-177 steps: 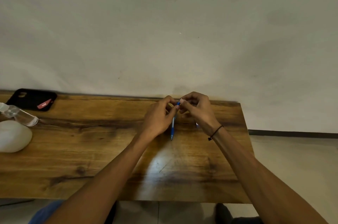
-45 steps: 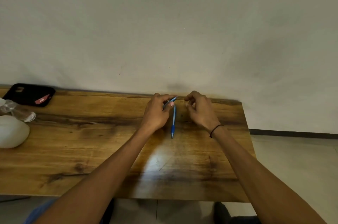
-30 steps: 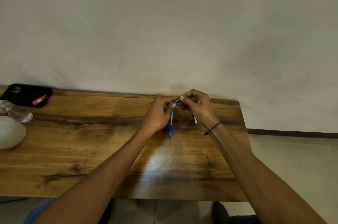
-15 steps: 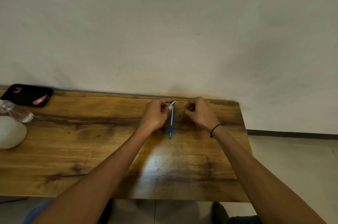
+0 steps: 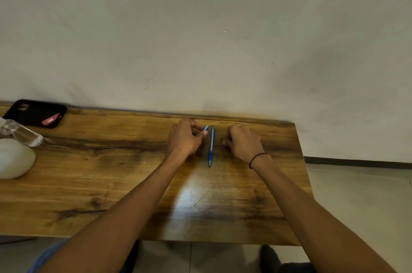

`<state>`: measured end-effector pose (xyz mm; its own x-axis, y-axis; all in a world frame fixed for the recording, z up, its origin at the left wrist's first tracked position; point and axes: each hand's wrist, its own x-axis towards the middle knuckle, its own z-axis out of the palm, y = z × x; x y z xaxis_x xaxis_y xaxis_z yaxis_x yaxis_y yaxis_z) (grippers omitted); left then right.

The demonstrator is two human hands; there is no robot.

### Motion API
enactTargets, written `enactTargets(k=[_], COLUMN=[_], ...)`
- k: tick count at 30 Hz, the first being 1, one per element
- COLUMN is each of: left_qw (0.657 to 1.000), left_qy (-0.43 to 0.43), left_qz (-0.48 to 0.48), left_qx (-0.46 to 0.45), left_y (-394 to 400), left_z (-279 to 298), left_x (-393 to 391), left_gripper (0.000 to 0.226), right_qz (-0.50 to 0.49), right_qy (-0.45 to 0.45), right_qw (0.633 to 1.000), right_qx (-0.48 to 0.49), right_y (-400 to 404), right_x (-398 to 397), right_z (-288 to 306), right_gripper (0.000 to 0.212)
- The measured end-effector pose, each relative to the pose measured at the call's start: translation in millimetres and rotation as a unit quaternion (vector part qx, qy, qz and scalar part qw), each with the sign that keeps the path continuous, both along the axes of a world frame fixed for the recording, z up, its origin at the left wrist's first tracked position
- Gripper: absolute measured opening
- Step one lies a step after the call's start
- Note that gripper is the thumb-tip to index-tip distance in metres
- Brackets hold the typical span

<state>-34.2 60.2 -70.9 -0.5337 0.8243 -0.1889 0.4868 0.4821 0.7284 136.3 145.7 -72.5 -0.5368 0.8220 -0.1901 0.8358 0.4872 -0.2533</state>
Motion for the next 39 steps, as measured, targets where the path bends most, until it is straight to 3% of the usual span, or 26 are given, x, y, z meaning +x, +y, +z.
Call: enactTargets(k=[11,17,21,28,31,35,39], left_qw=[0.999,0.997,0.997,0.991,0.994,0.967,0.948], left_qy=[0.04,0.072,0.07,0.111,0.037,-0.218,-0.288], left_qz=[-0.018,-0.018,-0.015,0.011,0.002,0.029,0.033], left_qx=[-0.004,-0.001,0.012,0.071,0.102,0.125,0.133], left_y=[-4,-2,0,4,11,18,17], left_z=[-11,-11,-10,-4,4,12,15], left_x=[2,12,14,15,23,30,29], left_gripper=[0.025,0.03,0.03,0.028,0.03,0.023,0.011], right_qz=[-0.143,-0.149,-0.154,-0.186,-0.17,-0.11,-0.07], right_qy=[0.069,0.019,0.0,0.052,0.098,0.156,0.178], right_qw=[0.987,0.989,0.988,0.981,0.98,0.982,0.981], right_qx=[-0.017,-0.002,-0.015,-0.039,-0.017,-0.001,0.045], right_y=[10,5,4,6,0,-11,-16], right_x=[9,12,14,15,10,3,-2], right_z=[14,16,14,18,22,30,33], right_gripper=[0.022,0.035,0.026,0.026,0.017,0.017,0.018])
